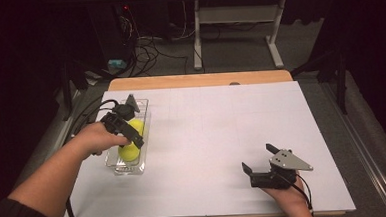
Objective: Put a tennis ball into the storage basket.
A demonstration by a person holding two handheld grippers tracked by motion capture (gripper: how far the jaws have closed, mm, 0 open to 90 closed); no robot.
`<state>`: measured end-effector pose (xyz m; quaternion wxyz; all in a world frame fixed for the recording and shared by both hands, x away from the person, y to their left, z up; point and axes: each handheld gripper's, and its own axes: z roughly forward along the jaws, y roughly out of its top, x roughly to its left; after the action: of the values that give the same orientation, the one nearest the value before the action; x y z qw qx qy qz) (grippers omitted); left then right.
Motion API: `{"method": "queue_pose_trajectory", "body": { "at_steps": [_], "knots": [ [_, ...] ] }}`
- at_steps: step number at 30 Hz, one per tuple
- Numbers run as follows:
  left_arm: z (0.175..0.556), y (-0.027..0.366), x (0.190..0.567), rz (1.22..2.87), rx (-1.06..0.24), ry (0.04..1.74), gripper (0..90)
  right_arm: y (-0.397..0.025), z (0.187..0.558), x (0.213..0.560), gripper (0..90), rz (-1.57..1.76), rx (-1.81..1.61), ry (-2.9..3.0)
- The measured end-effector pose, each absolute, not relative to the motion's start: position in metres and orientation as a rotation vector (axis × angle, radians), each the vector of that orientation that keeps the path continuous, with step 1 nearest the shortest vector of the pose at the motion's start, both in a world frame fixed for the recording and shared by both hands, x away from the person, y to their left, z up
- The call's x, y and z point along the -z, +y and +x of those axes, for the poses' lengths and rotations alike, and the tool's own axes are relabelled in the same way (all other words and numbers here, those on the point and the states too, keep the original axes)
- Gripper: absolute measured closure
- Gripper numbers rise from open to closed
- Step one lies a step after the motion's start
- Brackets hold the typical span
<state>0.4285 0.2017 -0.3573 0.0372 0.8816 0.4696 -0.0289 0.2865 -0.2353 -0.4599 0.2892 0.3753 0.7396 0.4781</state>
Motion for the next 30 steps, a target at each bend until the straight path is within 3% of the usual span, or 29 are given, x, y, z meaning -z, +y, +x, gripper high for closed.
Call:
{"method": "queue_pose_trajectory", "body": {
  "at_steps": [30],
  "knots": [
    [0.425,0.109,0.359,2.779,0.103,1.24,0.7,-0.236,0.286,0.46,0.0,1.005,-1.281,1.97]
  ]
}}
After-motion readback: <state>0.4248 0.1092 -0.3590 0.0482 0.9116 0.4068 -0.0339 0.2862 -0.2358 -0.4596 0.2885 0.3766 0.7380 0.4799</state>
